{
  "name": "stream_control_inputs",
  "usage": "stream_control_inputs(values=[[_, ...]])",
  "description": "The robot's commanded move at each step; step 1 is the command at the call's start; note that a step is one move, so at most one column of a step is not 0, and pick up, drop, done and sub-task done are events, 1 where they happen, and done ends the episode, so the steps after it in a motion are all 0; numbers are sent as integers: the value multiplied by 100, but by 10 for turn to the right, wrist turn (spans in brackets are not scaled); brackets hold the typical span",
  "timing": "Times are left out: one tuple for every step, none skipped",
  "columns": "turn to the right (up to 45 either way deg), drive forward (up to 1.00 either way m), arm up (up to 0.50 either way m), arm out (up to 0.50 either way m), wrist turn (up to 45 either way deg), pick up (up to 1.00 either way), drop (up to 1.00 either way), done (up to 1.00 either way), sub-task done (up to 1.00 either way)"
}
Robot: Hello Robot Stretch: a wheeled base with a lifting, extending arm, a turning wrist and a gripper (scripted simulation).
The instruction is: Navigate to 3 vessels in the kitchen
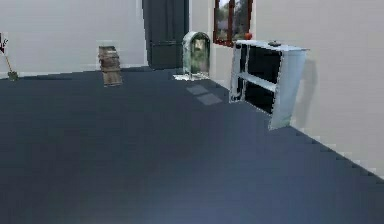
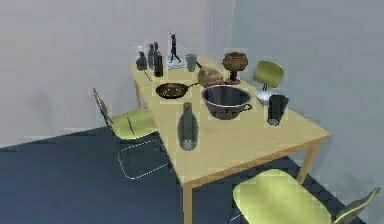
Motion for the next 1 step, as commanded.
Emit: stream_control_inputs(values=[[300, 0, 0, 0, 0, 0, 0, 0, 0]])
